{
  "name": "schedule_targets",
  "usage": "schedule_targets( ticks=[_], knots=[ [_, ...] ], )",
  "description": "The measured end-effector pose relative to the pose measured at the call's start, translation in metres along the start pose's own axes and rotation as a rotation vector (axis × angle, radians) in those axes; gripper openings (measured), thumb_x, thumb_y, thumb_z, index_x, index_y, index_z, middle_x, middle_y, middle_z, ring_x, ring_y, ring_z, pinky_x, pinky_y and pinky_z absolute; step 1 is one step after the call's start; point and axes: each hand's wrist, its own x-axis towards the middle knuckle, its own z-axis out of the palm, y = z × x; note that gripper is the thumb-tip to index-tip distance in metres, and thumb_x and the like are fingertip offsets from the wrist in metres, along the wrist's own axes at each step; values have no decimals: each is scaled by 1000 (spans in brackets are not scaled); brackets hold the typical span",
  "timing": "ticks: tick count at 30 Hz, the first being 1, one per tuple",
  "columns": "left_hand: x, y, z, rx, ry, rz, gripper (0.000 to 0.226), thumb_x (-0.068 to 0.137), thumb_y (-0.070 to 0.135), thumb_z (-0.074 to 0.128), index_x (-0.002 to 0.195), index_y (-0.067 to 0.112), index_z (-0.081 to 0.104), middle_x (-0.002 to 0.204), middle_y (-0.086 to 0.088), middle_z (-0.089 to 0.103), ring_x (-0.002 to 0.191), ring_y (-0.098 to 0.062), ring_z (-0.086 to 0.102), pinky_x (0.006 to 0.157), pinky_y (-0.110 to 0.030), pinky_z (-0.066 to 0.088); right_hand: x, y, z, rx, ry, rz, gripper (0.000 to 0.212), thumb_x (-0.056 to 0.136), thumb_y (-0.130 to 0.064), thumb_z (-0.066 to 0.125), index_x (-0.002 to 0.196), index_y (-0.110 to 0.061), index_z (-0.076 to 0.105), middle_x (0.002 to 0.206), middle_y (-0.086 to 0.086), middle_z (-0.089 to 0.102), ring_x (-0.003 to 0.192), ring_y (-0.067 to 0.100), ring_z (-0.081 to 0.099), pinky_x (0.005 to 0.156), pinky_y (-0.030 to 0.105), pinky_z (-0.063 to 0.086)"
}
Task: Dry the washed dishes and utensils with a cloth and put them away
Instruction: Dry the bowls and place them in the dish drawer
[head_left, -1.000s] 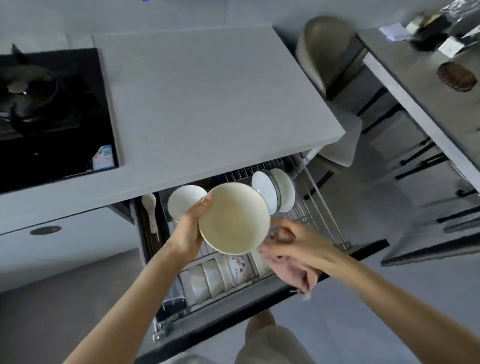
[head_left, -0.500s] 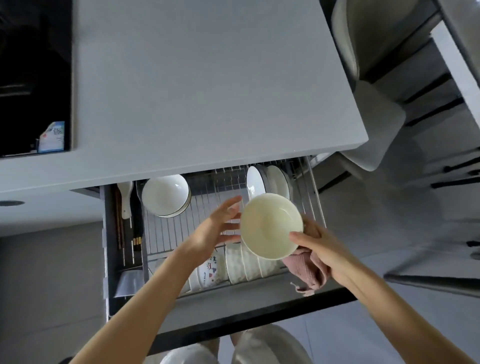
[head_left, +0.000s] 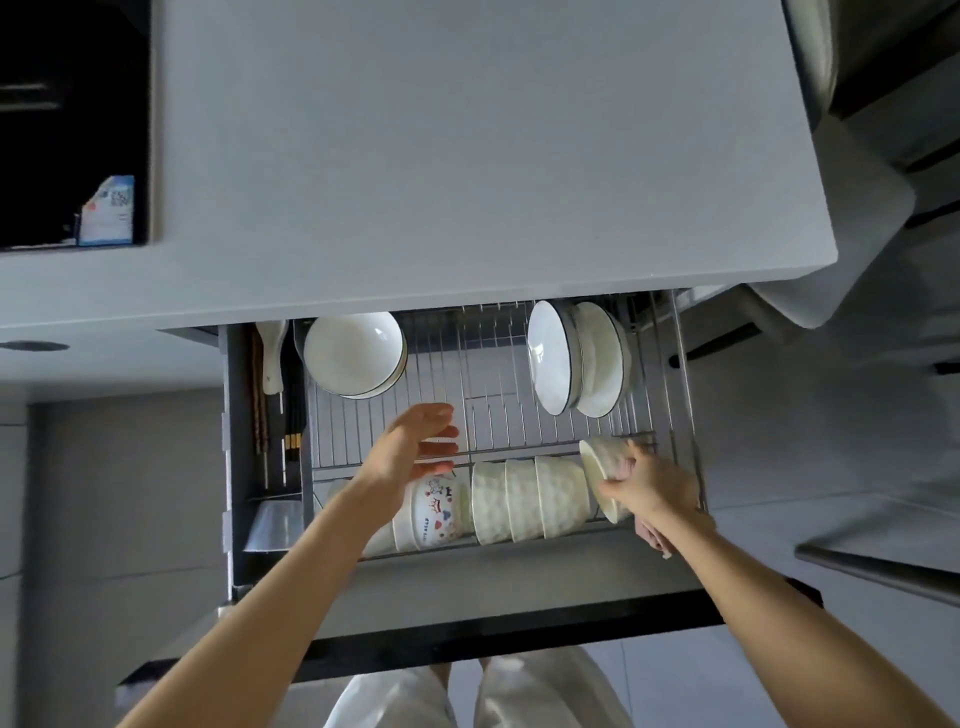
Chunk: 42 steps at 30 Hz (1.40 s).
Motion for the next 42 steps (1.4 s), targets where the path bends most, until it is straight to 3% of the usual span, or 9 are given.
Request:
schedule_targets(
  ticks=[6, 10, 16, 20, 22, 26, 30, 36, 42],
  knots=[
    [-1, -12, -8, -60, 48, -18, 25, 95, 22, 50, 114, 10, 60, 103, -10, 65, 93, -25, 63, 91, -41, 51, 11, -16, 43, -63, -66, 41, 86, 75, -70, 60, 140, -21, 35, 108, 1, 68, 85, 19, 68, 70, 30, 56],
    [-3, -20, -11, -101, 75, -37, 23, 95, 20, 50, 112, 9, 60, 99, -9, 66, 88, -23, 64, 82, -35, 54, 12, -13, 51, -1, -72, 23, 90, 78, -71, 56, 145, -18, 30, 116, 5, 66, 76, 16, 64, 48, 21, 42],
    [-7, -34, -14, -128, 122, -61, 24, 95, 17, 52, 113, 6, 60, 98, -10, 67, 87, -24, 65, 79, -33, 55, 13, -9, 62, 74, -111, -1, 85, 78, -73, 52, 142, -21, 33, 65, -4, 54, 44, 8, 50, 37, 21, 32],
    [-15, -41, -16, -163, 147, -52, 22, 95, 17, 53, 112, 5, 60, 95, -10, 68, 87, -25, 65, 79, -34, 55, 12, -18, 46, 43, -147, 3, 81, 78, -68, 58, 141, -22, 37, 89, 0, 66, 53, 10, 55, 46, 23, 41],
    [-22, -44, -19, -169, 157, -32, 23, 95, 17, 53, 112, 5, 59, 98, -11, 68, 90, -26, 66, 81, -35, 55, 0, -31, 30, -33, -54, -28, 87, 80, -69, 56, 147, -22, 27, 79, -3, 64, 61, 12, 61, 47, 25, 45],
    [-45, -48, -31, -213, 204, 8, 24, 95, 17, 53, 115, 5, 59, 103, -14, 68, 93, -27, 66, 79, -34, 55, -42, -81, -7, 384, -98, -322, 83, 84, -60, 54, 149, -21, 19, 67, 5, 67, 49, 15, 66, 46, 29, 52],
    [-79, -55, -53, -244, 238, 62, 30, 94, 30, 52, 117, 11, 59, 114, -11, 65, 103, -26, 62, 89, -38, 51, -108, -159, -52, 713, -303, -548, 75, 83, -54, 54, 147, -22, 30, 109, -12, 61, 90, 4, 57, 95, 29, 45],
    [-157, -71, -121, -521, 226, 210, 45, 86, 57, 44, 117, 30, 60, 118, -7, 65, 109, -28, 61, 97, -47, 47, -229, -259, -63, 699, -381, -981, 71, 81, -54, 58, 145, -35, 34, 119, -29, 53, 109, -12, 50, 100, 19, 37],
    [-266, -126, -236, -798, 126, 594, 59, 88, 50, 53, 133, 13, 51, 125, -21, 59, 107, -33, 60, 93, -49, 47, -370, -364, -27, 601, -587, -1298, 73, 80, -51, 53, 147, -34, 29, 142, -13, 45, 126, -3, 45, 101, 13, 36]
  ],
)
